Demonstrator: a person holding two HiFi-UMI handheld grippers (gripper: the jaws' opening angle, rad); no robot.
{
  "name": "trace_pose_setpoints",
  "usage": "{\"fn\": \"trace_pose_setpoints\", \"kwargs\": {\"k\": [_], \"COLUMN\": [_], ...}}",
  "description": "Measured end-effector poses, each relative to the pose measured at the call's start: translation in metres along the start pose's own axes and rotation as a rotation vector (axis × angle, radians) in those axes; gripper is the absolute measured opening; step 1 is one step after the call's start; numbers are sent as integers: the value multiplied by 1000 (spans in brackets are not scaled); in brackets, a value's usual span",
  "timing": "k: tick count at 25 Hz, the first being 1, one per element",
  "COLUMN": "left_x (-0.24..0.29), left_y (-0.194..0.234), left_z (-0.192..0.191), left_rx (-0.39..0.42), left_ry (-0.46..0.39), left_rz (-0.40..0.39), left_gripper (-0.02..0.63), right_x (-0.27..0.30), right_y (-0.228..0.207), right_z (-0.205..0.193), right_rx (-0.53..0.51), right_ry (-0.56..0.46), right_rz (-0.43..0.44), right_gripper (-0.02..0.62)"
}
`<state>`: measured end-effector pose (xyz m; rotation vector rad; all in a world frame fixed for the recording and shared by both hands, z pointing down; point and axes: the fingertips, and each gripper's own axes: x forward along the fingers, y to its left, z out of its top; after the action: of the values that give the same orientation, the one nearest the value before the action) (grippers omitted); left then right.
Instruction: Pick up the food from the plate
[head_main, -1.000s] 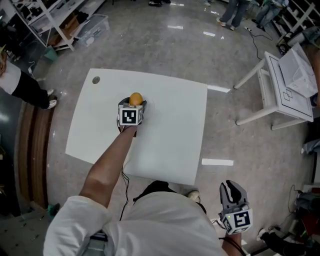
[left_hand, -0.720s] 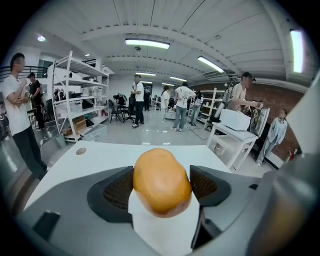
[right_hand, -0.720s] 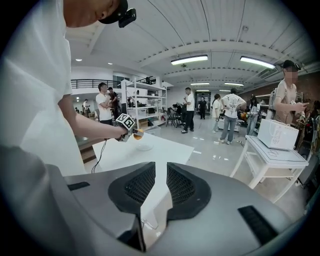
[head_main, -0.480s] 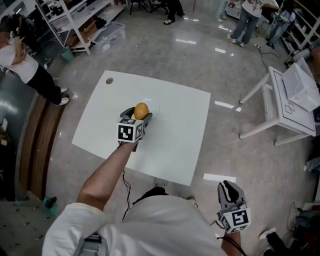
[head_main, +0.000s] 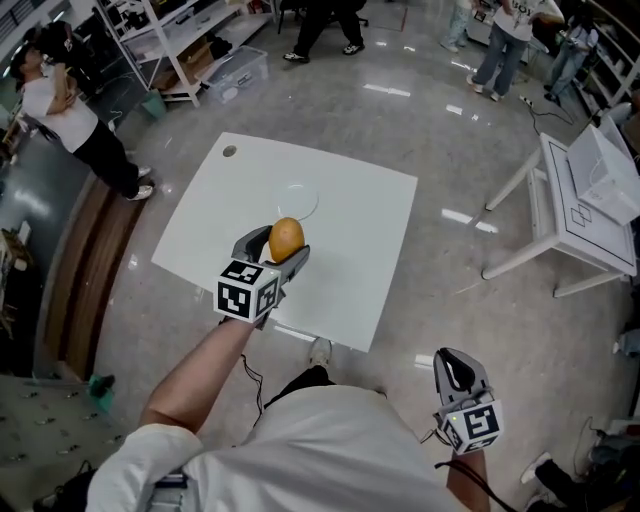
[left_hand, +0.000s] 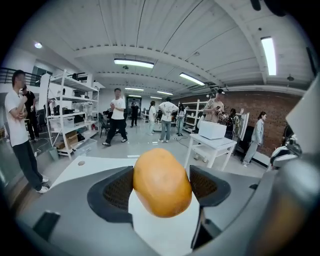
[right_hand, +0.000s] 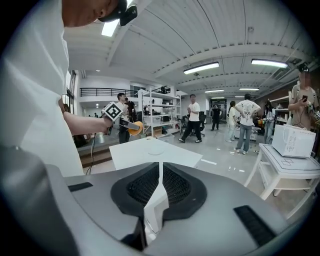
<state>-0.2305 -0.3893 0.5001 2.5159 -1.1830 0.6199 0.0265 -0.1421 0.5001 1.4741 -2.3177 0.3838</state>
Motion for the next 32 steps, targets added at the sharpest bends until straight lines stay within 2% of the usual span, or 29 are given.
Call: {"fn": "trace_pose_setpoints", "kwargs": {"k": [8,17,23,32], "left_x": [-57,-98,-112,-114], "left_y": [-99,-172,-206,-232], "left_z": [-5,-3,-5,-9], "left_rx": [56,65,77,85], "left_ry": [-5,-24,-34,-38], "left_rz": [-33,-65,-74,-77], "left_gripper": [359,359,359,360], "right_x": [-46,-75,-91,-107], "right_y": [-9,-15,-19,-26], "right_z": [-17,-15,-21,-27], "right_rx": [-24,-63,-91,-124], "right_ry": [-5,-37,-44,-52], "right_rz": [57,92,110,100], "right_gripper": [23,17,15,14]}}
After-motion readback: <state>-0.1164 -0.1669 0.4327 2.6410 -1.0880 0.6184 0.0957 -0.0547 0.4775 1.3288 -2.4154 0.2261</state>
